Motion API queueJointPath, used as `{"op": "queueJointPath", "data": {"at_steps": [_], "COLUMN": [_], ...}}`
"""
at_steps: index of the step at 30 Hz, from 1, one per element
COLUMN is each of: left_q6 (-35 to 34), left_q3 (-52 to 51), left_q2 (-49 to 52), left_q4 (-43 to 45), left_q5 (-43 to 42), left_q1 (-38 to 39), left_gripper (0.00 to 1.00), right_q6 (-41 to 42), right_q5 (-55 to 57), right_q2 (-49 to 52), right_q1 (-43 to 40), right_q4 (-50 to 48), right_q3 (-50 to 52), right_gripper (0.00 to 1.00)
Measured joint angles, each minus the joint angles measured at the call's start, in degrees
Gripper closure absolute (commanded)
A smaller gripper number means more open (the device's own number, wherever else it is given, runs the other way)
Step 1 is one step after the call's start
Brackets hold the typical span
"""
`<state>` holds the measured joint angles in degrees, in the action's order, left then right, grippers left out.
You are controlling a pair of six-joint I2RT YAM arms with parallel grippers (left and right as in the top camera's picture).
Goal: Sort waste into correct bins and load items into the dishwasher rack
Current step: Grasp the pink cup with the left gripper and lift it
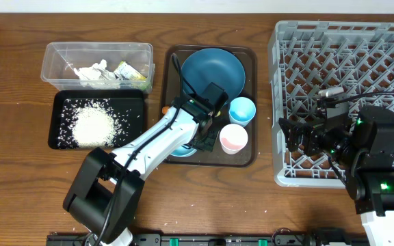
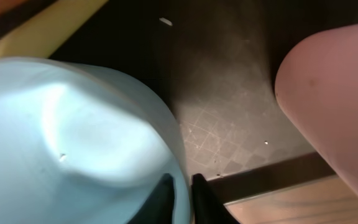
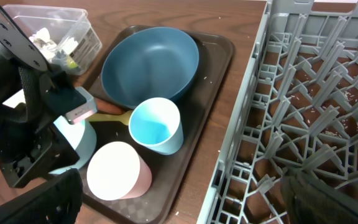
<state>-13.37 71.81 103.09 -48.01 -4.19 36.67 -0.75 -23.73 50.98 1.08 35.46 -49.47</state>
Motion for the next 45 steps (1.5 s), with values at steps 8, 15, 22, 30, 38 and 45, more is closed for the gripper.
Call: {"op": "queueJointPath", "data": {"at_steps": [8, 15, 22, 30, 38, 45], "left_q6": [-0.52, -0.50, -0.15, -0.33, -0.33, -0.48], "left_q3": [0.00, 1.53, 3.23, 3.32, 3.32, 3.32], "left_q2": [0.00, -0.96, -5.27, -5.14, -1.51, 0.87], "left_q4": [0.63, 0.52, 2.60, 6.51, 6.40, 7.15], "left_q5": [-0.57, -3.21, -4.02, -6.27, -8.20, -10.38], "left_q1": [0.00, 0.00, 0.00, 0.33, 1.03, 1.27], "left_gripper": [0.60, 0.53, 0.42, 0.42, 0.43, 0.69], "right_q6": [0.35, 0.55, 1.29, 1.64, 1.68, 1.77], "right_q5": [-0.02, -0.04, -0.07, -0.24, -0.26, -0.26], "right_q2": [0.00, 0.02, 0.63, 3.26, 3.76, 3.76], "right_q1": [0.00, 0.00, 0.00, 0.00, 0.00, 0.00], "right_q4": [-0.79, -1.40, -1.49, -1.44, -1.44, -1.42], "right_q3": [0.00, 0.00, 0.00, 0.00, 0.00, 0.00], "right_gripper": [0.01, 0.01, 0.01, 0.01, 0.01, 0.01]}}
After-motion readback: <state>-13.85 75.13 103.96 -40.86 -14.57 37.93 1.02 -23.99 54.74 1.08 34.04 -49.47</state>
